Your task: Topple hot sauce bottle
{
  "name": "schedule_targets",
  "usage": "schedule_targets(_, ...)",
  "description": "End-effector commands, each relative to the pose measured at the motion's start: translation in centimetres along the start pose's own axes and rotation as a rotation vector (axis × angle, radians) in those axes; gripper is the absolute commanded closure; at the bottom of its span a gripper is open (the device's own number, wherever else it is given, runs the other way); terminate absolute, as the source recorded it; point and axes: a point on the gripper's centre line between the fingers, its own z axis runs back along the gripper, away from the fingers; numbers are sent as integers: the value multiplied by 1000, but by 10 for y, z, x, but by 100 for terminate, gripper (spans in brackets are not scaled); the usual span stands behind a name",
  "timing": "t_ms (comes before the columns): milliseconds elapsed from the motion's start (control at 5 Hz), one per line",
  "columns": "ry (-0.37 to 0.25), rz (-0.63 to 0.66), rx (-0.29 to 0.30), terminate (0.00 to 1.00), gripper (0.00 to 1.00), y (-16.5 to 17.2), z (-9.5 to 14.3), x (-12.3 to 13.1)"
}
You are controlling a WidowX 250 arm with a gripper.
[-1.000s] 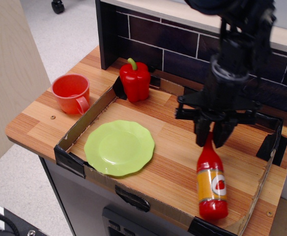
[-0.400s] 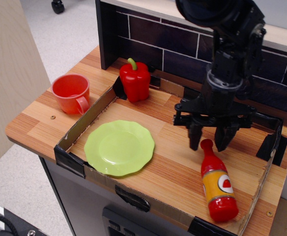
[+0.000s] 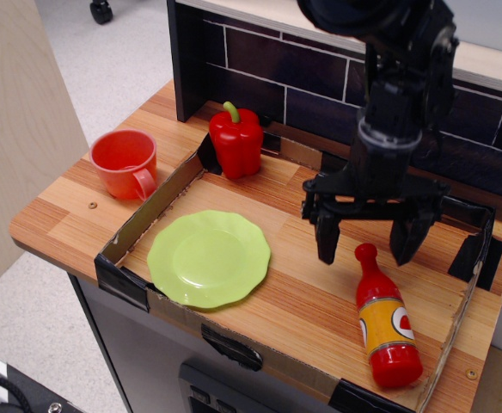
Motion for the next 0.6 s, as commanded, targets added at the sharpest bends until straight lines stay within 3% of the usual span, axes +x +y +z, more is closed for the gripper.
schedule_targets(0,-95,-17,-157,0,0,6,58,13)
schedule_targets(200,-95,-17,-157,0,0,6,58,13)
schedule_targets(400,-95,-17,-157,100,0,6,58,13)
